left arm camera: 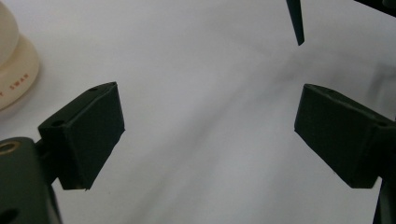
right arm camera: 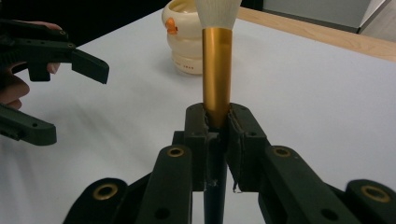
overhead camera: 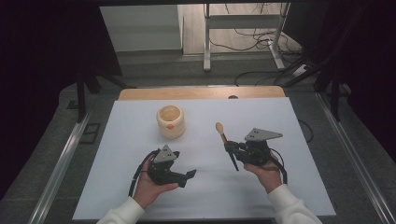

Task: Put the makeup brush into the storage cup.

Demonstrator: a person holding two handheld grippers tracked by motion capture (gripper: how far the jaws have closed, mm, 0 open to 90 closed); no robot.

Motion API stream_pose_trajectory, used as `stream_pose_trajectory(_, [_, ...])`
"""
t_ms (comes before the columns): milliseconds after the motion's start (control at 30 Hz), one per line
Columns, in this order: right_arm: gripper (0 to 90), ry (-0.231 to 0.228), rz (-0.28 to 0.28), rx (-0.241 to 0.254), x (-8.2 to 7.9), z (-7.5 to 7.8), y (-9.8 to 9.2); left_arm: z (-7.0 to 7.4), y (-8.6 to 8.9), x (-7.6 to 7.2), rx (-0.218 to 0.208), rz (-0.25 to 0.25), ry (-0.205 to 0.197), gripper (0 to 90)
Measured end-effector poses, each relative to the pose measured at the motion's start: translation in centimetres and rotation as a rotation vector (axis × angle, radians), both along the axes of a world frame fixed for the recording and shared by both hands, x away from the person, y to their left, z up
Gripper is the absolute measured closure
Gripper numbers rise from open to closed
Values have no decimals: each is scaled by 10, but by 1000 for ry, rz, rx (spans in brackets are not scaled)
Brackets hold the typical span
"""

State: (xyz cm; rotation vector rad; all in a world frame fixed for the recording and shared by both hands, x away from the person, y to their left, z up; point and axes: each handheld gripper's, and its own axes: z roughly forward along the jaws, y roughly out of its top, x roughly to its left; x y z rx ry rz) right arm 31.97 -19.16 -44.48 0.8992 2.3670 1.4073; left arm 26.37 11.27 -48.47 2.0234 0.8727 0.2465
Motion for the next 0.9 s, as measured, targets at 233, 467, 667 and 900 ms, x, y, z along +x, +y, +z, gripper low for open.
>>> stream_pose_trajectory(233, [794,-4,1,7,0,0,4,0,-3,1,-12,-6,5,90])
stream_pose_trajectory(467, [794,-11,0,26,-1,1,7,0,-7,3,-28,-7,9,98])
stream_pose_trajectory(667, [794,-19,3,39,-2,2,11,0,-10,5,-40,-10,15,100])
stream_pose_trajectory(900, [794,-28,4,47,-3,3,14,1,-15,6,-46,-13,11,107])
